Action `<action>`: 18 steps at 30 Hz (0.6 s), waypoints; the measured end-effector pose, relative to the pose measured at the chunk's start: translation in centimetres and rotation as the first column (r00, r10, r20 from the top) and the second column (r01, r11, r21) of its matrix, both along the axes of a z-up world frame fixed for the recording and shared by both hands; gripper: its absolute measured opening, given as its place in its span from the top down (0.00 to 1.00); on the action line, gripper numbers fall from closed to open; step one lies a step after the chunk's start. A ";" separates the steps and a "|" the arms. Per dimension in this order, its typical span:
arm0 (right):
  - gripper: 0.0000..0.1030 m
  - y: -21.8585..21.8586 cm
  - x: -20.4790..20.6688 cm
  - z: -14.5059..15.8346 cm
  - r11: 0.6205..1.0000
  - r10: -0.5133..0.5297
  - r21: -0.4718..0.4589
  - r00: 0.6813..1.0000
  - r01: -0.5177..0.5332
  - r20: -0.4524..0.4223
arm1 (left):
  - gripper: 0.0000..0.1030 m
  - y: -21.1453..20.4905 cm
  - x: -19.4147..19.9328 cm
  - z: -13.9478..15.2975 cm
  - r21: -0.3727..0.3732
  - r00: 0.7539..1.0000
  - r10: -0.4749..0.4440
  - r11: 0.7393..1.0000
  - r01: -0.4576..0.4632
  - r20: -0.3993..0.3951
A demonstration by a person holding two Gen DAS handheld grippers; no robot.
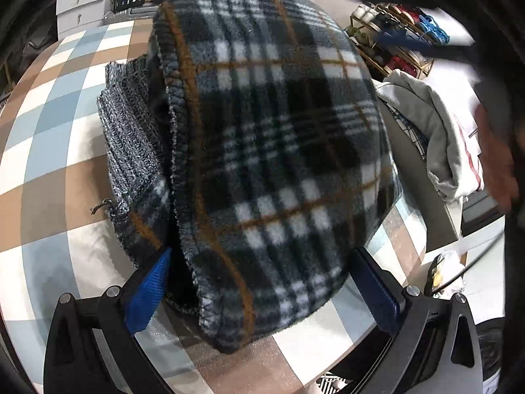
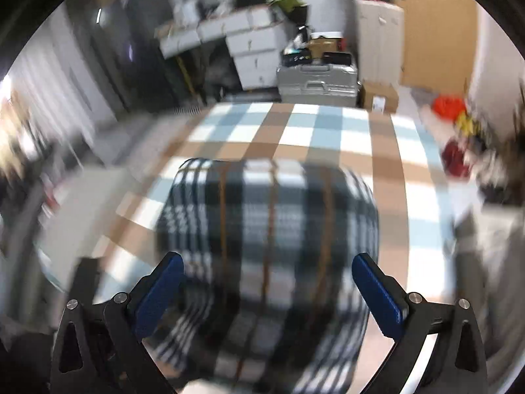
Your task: Fold large clothes
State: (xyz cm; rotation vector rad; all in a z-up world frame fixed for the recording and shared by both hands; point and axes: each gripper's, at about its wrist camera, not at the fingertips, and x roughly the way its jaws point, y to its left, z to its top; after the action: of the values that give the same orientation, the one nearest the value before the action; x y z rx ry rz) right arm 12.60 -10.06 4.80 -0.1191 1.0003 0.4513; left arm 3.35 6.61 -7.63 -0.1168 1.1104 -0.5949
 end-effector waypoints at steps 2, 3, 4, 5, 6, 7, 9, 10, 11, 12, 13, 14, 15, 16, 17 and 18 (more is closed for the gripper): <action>0.08 2.4 1.9 -0.5 0.996 0.015 -0.083 1.000 -0.015 -0.003 | 0.02 0.8 -0.7 0.8 -0.030 1.000 0.007 1.000 -0.006 0.010; 0.10 4.2 3.4 -1.4 0.990 0.011 -0.141 1.000 -0.015 -0.027 | 0.02 0.7 -0.6 1.4 -0.041 1.000 0.003 0.999 -0.002 0.014; 0.11 5.2 4.1 -2.2 0.981 0.003 -0.194 1.000 -0.009 -0.029 | 0.02 0.9 -0.7 1.7 -0.036 1.000 0.006 0.999 -0.005 0.019; 0.13 6.4 5.0 -3.2 0.966 0.004 -0.260 1.000 -0.009 -0.023 | 0.02 1.1 -1.1 2.3 -0.031 0.999 -0.001 1.000 0.002 0.045; 0.15 7.2 5.4 -4.1 0.951 0.014 -0.309 1.000 -0.021 -0.025 | 0.02 1.2 -1.4 2.8 -0.030 0.998 -0.007 1.000 0.009 0.066; 0.17 7.5 5.8 -4.9 0.942 0.020 -0.335 0.999 -0.029 -0.029 | 0.02 1.2 -1.6 3.1 -0.024 0.997 -0.011 1.000 0.013 0.080; 0.17 7.6 6.7 -6.1 0.943 -0.001 -0.333 0.998 -0.018 -0.057 | 0.02 1.1 -2.3 4.2 -0.004 0.989 -0.014 1.000 0.015 0.148; 0.17 7.5 7.2 -6.6 0.945 -0.022 -0.326 0.996 -0.007 -0.085 | 0.02 1.2 -2.7 4.7 0.001 0.983 -0.020 1.000 0.020 0.185; 0.17 7.3 7.4 -6.8 0.950 -0.028 -0.314 0.994 -0.006 -0.104 | 0.02 1.2 -3.2 5.4 -0.005 0.974 -0.025 1.000 0.026 0.226; 0.17 7.1 7.6 -6.8 0.957 -0.037 -0.289 0.991 -0.001 -0.125 | 0.02 1.0 -2.9 5.8 -0.020 0.968 -0.032 0.999 0.038 0.247; 0.15 6.8 7.9 -6.7 0.965 -0.043 -0.263 0.989 0.004 -0.143 | 0.02 1.0 -3.1 6.2 -0.044 0.964 -0.043 0.997 0.057 0.263; 0.15 6.0 8.0 -6.1 0.976 -0.042 -0.217 0.987 0.007 -0.157 | 0.02 0.9 -3.2 6.4 -0.065 0.962 -0.043 0.996 0.063 0.270; 0.14 5.4 8.0 -5.4 0.986 -0.034 -0.166 0.986 0.007 -0.162 | 0.02 0.9 -3.2 6.6 -0.102 0.963 -0.039 0.992 0.069 0.268; 0.15 4.7 7.8 -4.5 0.993 -0.030 -0.115 0.987 0.012 -0.159 | 0.02 0.6 -3.0 6.9 -0.125 0.964 -0.036 0.990 0.071 0.262; 0.15 3.5 7.4 -3.3 0.999 -0.032 -0.041 0.988 0.026 -0.149 | 0.02 0.8 -2.8 7.1 -0.168 0.967 -0.016 0.984 0.060 0.253; 0.16 2.1 6.8 -2.0 0.998 -0.034 0.048 0.990 0.041 -0.140 | 0.02 0.6 -2.6 7.1 -0.197 0.969 -0.002 0.979 0.052 0.247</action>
State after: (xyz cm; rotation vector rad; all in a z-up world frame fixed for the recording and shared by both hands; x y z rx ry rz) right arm 19.38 -7.93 2.84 -0.0234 1.1258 0.4549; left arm 0.72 7.16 -0.57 -0.1990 0.8106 -0.7264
